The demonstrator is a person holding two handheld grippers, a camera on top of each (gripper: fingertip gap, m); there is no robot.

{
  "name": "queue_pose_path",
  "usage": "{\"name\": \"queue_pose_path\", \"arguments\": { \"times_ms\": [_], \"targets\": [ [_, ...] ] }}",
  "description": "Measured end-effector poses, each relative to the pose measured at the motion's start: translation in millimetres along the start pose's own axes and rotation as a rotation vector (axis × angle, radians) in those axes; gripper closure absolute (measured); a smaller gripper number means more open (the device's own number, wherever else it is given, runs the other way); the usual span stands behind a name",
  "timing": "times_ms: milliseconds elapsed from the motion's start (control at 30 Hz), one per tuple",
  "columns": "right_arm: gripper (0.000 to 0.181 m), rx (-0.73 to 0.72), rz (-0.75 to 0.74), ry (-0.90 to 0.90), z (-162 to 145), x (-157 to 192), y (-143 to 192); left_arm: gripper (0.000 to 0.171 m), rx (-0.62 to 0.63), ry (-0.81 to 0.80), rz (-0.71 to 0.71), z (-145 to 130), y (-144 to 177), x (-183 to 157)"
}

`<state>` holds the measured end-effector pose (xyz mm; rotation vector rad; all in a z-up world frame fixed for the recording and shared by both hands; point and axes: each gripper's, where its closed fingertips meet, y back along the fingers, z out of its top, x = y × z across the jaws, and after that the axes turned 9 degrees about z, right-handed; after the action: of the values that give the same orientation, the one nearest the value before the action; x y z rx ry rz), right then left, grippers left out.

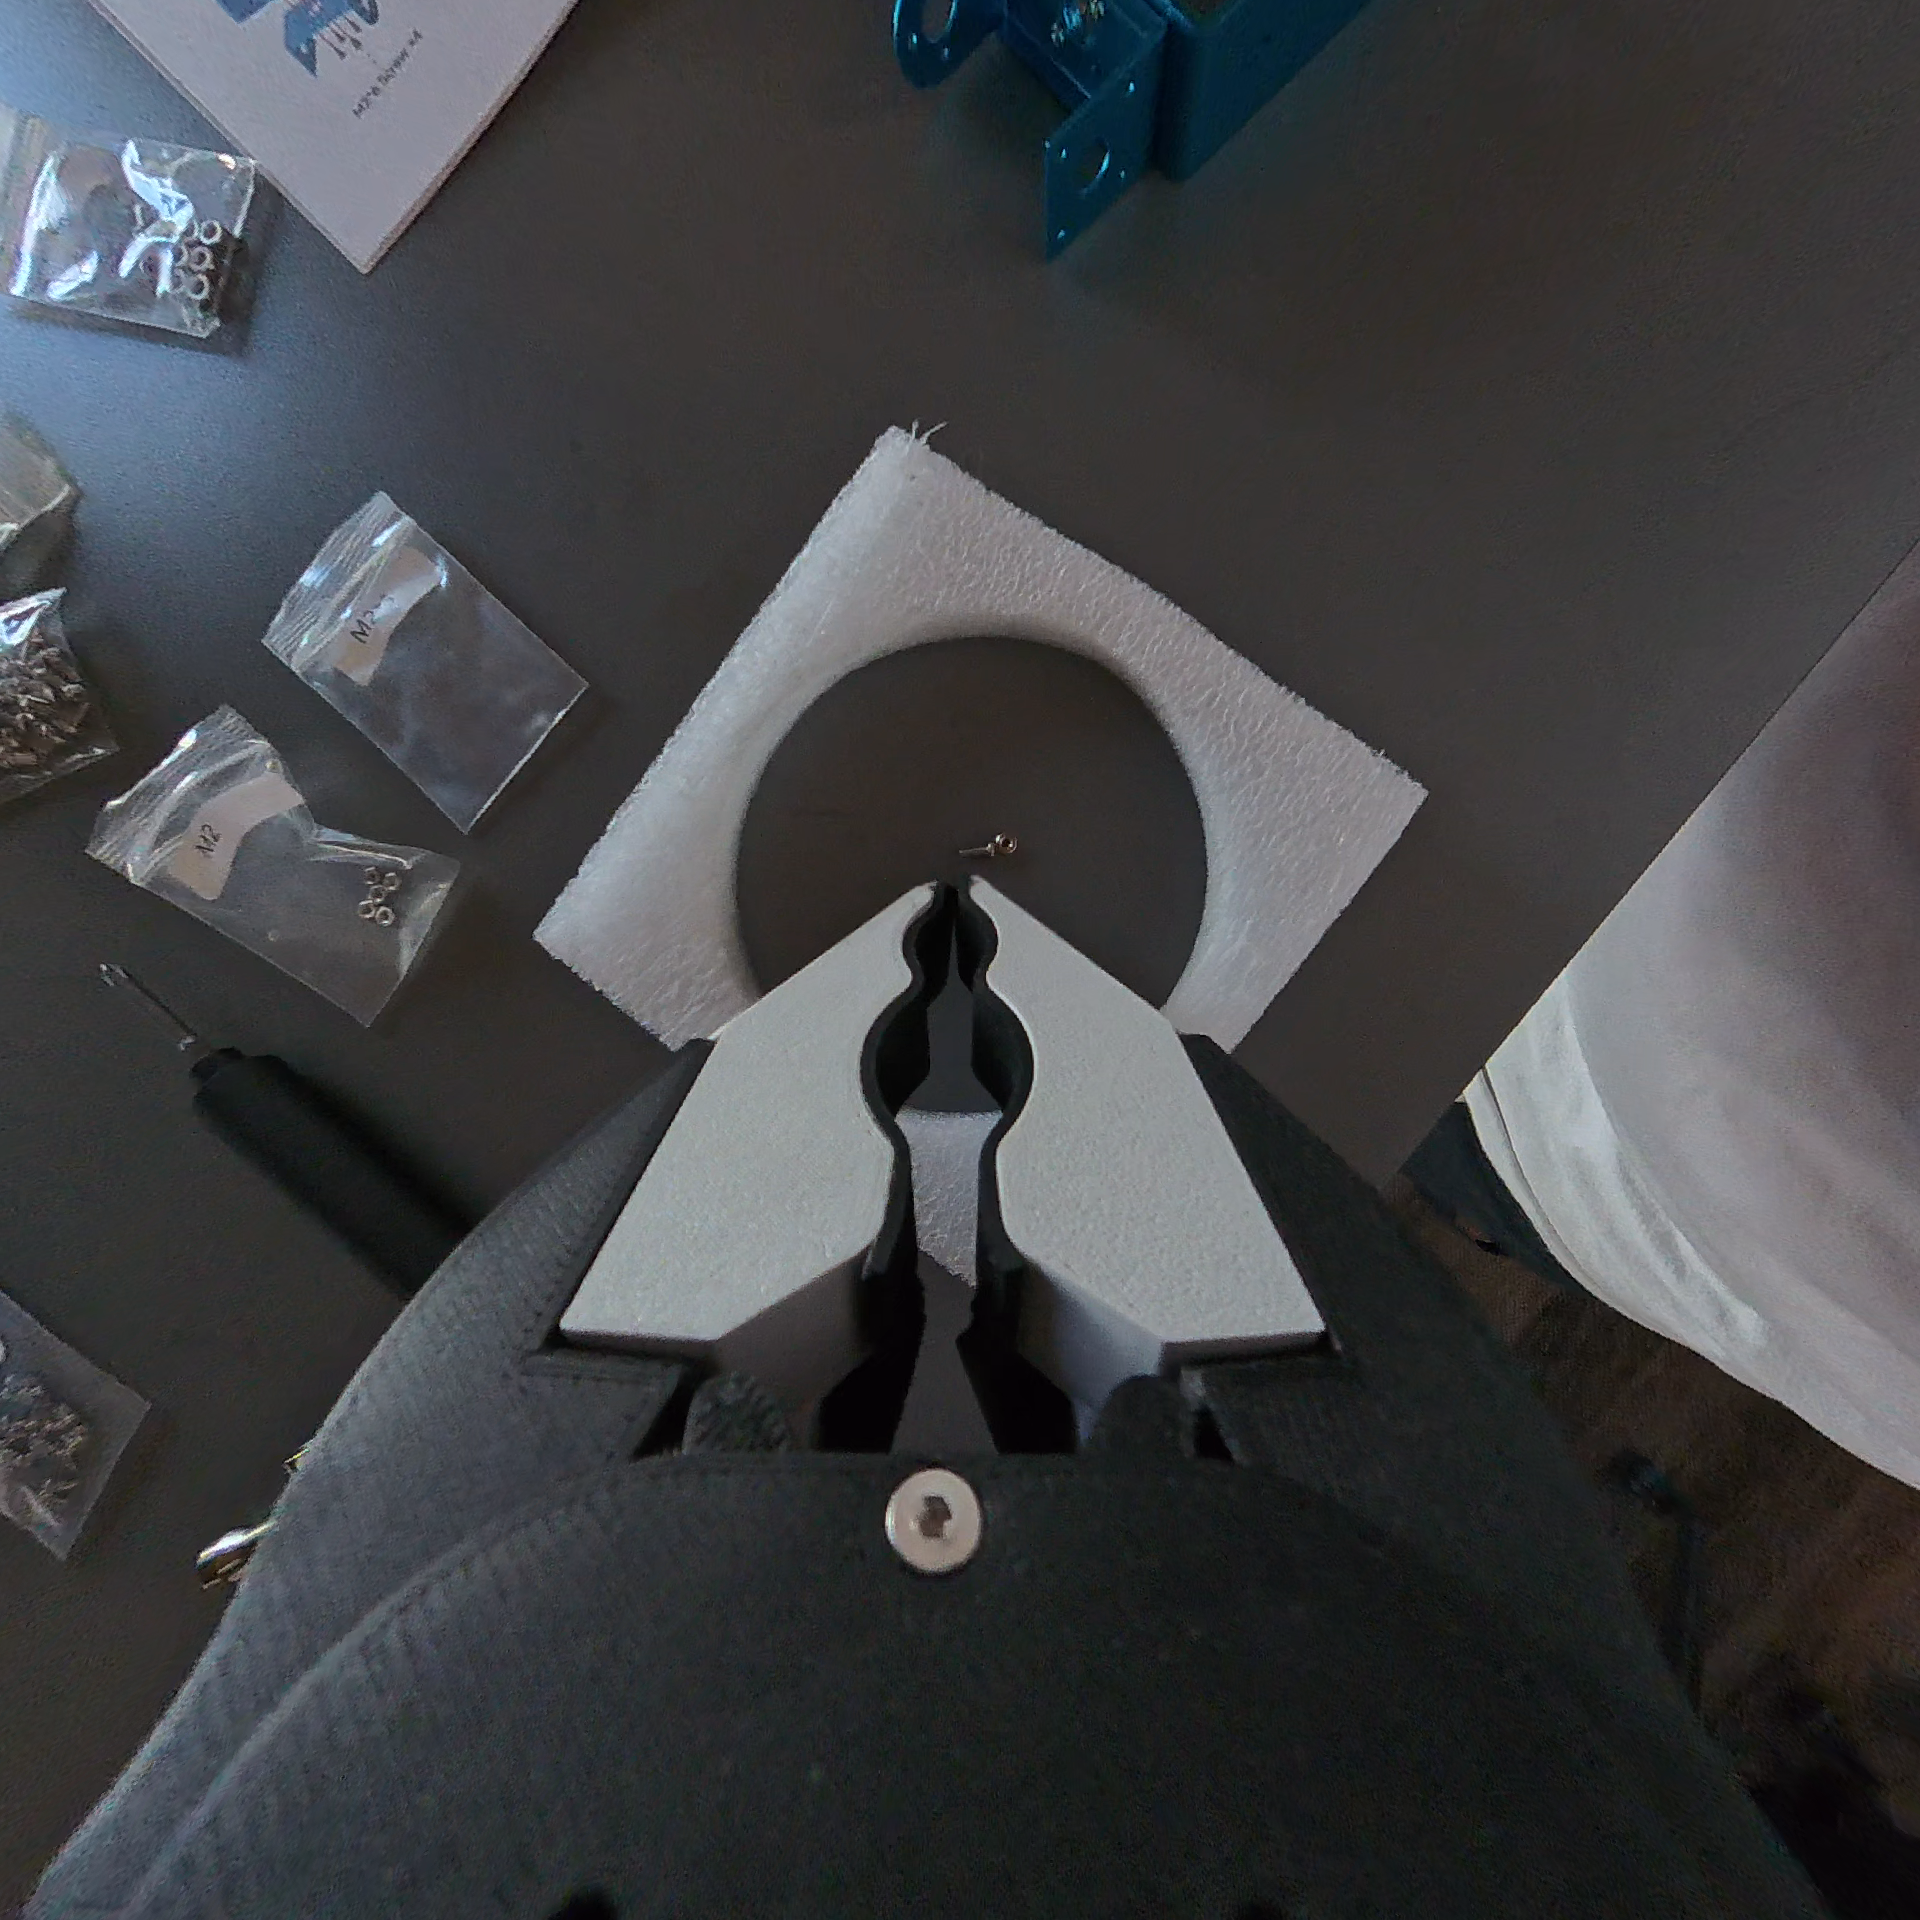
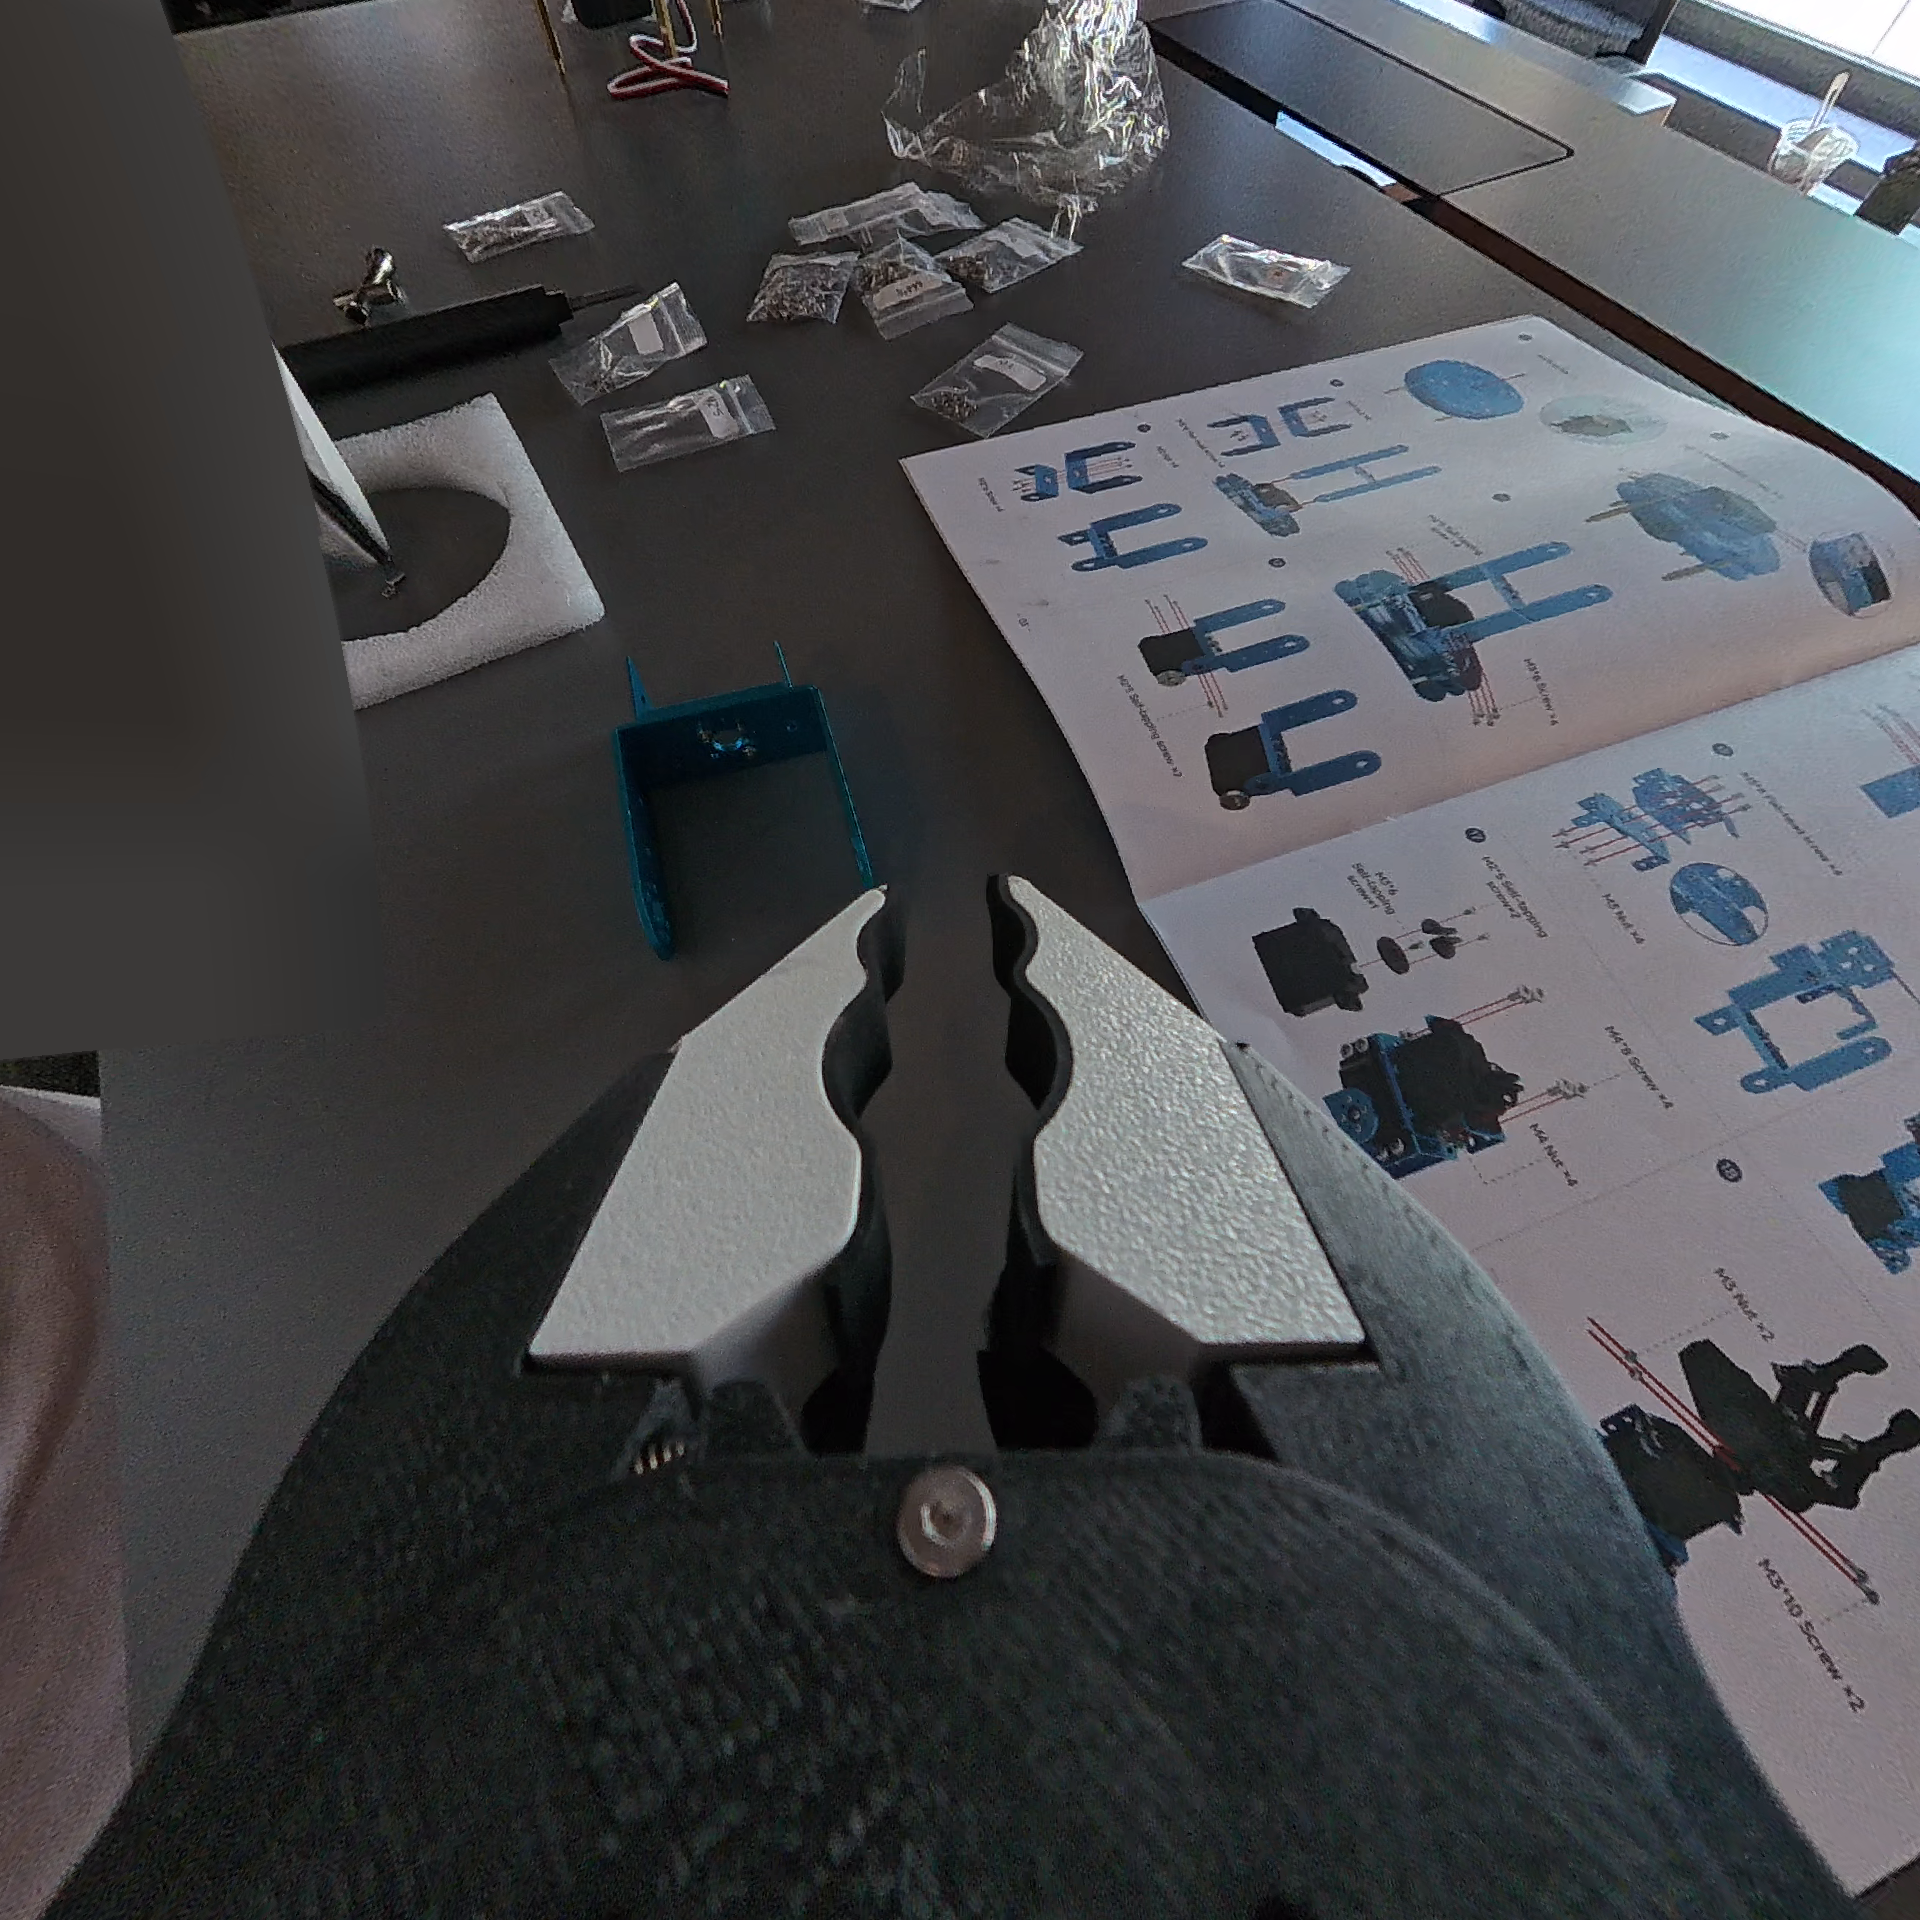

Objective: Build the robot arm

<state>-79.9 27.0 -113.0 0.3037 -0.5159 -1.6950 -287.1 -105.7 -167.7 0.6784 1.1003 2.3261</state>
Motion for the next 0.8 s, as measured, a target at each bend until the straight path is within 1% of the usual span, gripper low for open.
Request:
{"name": "queue_pose_path", "arguments": {
  "times_ms": [100, 200, 367, 433, 467, 500, 533, 567, 633, 667, 700, 733, 800],
  "targets": [
    [0.166, 0.000, 0.001, -0.001, -2, 0, -1, 0.171, -0.022, 0.012, -0.004, 5, 3, 2],
    [0.166, 0.003, 0.004, -0.009, -4, -1, -2, 0.171, -0.022, 0.027, 0.019, 4, 4, 10],
    [0.166, 0.006, 0.002, -0.005, -6, -2, 0, 0.171, -0.069, 0.142, -0.020, 5, 15, 18],
    [0.165, 0.009, 0.003, -0.002, -6, -3, 5, 0.164, -0.102, 0.194, -0.033, 8, 21, 20],
    [0.163, 0.028, -0.009, 0.012, -9, -6, 12, 0.159, -0.117, 0.226, -0.048, 9, 24, 19],
    [0.162, 0.081, -0.064, 0.041, -16, -17, 26, 0.153, -0.132, 0.259, -0.060, 11, 27, 18],
    [0.162, 0.134, -0.163, 0.065, -23, -37, 49, 0.146, -0.153, 0.289, -0.070, 13, 32, 18],
    [0.159, 0.143, -0.241, 0.071, -27, -55, 75, 0.145, -0.181, 0.314, -0.080, 16, 37, 17],
    [0.149, 0.106, -0.287, 0.064, -37, -80, 119, 0.145, -0.240, 0.354, -0.086, 21, 47, 17],
    [0.141, 0.106, -0.305, 0.072, -48, -94, 136, 0.146, -0.266, 0.371, -0.082, 23, 51, 18],
    [0.136, 0.130, -0.316, 0.062, -63, -108, 148, 0.146, -0.292, 0.387, -0.080, 26, 55, 19],
    [0.135, 0.170, -0.312, 0.034, -77, -119, 156, 0.146, -0.313, 0.402, -0.081, 28, 59, 20],
    [0.136, 0.198, -0.329, 0.043, -85, -141, 167, 0.147, -0.341, 0.422, -0.088, 34, 64, 21]
  ]
}}
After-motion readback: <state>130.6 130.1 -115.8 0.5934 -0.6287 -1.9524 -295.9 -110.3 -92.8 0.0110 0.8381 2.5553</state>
